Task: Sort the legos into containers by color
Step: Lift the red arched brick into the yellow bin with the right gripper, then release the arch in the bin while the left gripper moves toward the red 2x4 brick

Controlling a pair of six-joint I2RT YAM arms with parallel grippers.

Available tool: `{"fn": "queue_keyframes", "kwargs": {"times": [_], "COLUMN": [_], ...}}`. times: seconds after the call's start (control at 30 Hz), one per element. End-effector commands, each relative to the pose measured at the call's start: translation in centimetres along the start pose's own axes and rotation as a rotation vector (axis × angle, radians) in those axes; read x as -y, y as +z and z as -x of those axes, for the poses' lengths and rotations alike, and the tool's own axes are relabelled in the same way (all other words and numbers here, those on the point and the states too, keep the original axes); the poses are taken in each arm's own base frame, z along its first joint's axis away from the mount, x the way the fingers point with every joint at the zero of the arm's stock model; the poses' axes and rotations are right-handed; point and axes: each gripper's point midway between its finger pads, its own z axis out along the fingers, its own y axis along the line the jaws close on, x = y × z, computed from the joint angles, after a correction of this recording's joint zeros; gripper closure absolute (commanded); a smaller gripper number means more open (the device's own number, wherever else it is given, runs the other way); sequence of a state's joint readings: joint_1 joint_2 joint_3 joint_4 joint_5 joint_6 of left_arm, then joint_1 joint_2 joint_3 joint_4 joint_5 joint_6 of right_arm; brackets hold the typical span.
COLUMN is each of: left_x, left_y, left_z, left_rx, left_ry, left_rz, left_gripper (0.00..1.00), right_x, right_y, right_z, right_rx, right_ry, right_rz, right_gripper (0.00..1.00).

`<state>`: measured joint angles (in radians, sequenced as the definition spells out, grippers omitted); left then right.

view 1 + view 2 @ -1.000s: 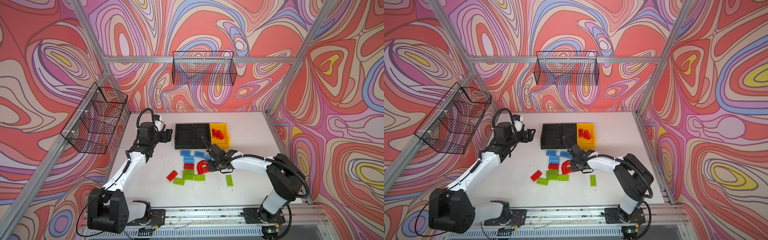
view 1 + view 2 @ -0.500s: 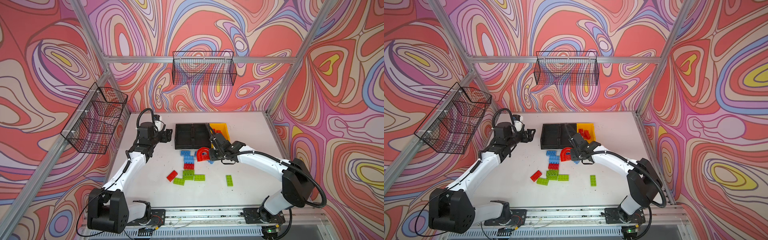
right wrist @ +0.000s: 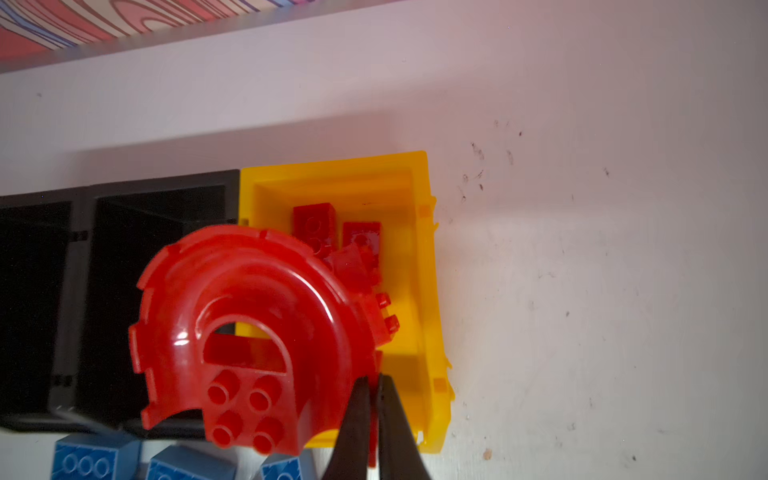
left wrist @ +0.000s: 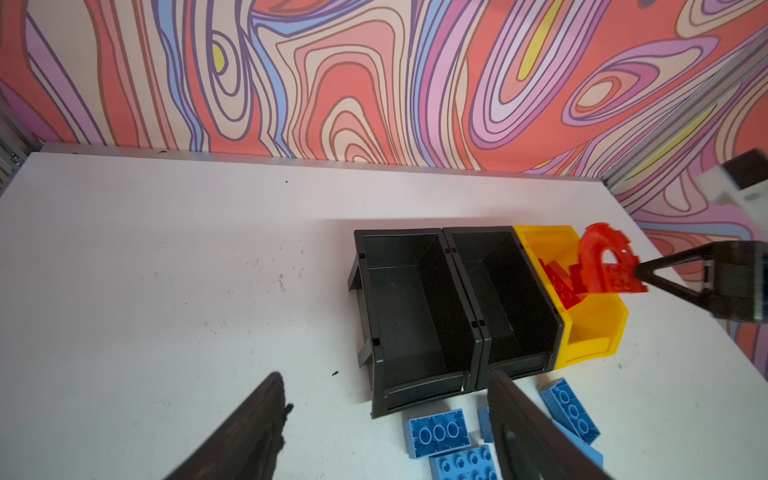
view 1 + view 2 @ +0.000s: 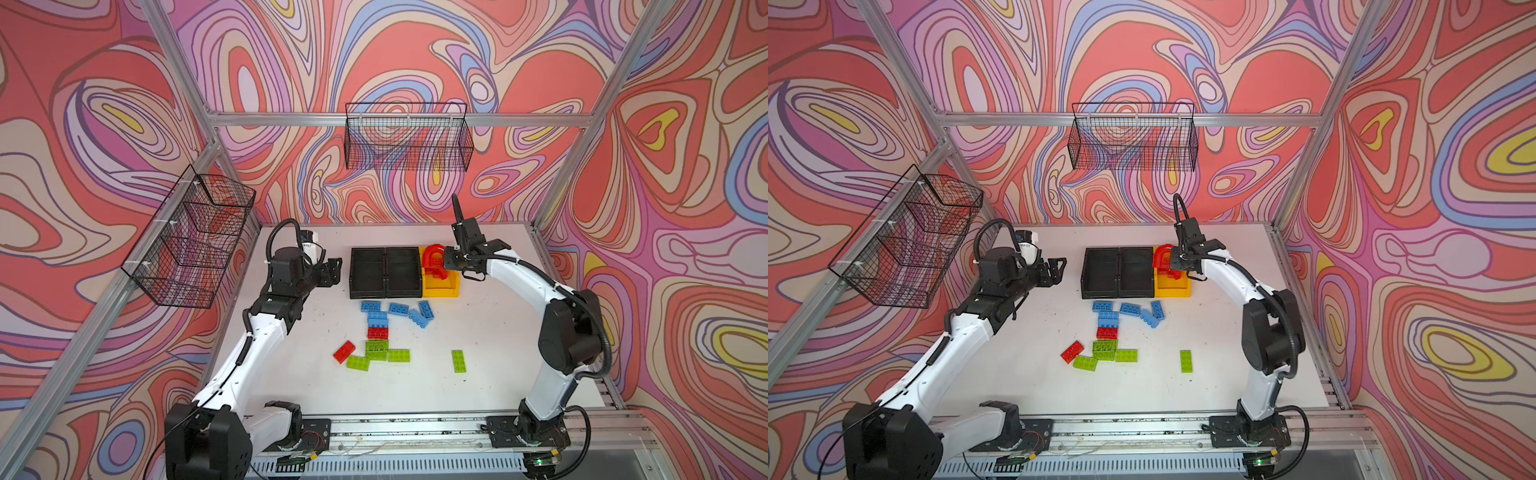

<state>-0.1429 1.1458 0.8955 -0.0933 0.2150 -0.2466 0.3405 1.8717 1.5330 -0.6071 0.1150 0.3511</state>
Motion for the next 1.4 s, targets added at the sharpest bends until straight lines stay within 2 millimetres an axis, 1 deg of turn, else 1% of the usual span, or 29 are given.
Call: {"fn": "queue_keyframes", "kwargs": {"times": [0.0,0.1,0.17,0.23,0.4,0.57,0.67,0.83,1.0,1.1,1.37], "left_x": [-0.4,-0.8,-1.2,-1.8,-3.1,-3.6,-3.8,-4.1,-3.9,-3.9,-4.0], "left_y": [-0.9,-1.4,-2.0,-2.7,-4.7,-5.2,-5.3,-5.4,-5.0,-4.8,-4.6], "left_z": [-3.8,-6.6,-9.1,-10.8,-13.3,-15.6,-16.1,-16.3,-16.3,-16.7,-16.8], "left_rx": [-0.102,-0.166,-0.215,-0.239,-0.277,-0.318,-0.315,-0.303,-0.313,-0.314,-0.31], "left_ry": [-0.103,-0.147,-0.199,-0.232,-0.253,-0.32,-0.363,-0.361,-0.363,-0.372,-0.374], "left_rz": [0.035,0.077,0.107,0.135,0.205,0.225,0.241,0.254,0.243,0.24,0.241], "left_gripper": [0.22,0.22,0.22,0.22,0.21,0.21,0.21,0.2,0.2,0.2,0.2], "right_x": [1.2,1.8,2.0,2.0,1.8,1.4,1.9,3.0,3.6,3.5,3.4], "right_y": [1.8,2.8,3.1,3.4,4.4,5.1,5.0,4.3,3.3,2.8,0.6], "right_z": [0.7,1.7,2.4,2.9,2.4,2.1,1.7,1.5,2.1,2.4,4.3], "right_rx": [-0.009,0.007,0.023,0.03,0.007,-0.004,-0.01,-0.009,0.011,0.021,0.068], "right_ry": [-0.06,-0.065,-0.07,-0.075,-0.097,-0.093,-0.09,-0.097,-0.099,-0.102,-0.144], "right_rz": [-0.082,-0.119,-0.137,-0.143,-0.135,-0.11,-0.127,-0.176,-0.208,-0.205,-0.245], "right_gripper": [1.0,1.0,1.0,1.0,0.99,0.96,0.96,0.96,0.97,0.97,0.96]}}
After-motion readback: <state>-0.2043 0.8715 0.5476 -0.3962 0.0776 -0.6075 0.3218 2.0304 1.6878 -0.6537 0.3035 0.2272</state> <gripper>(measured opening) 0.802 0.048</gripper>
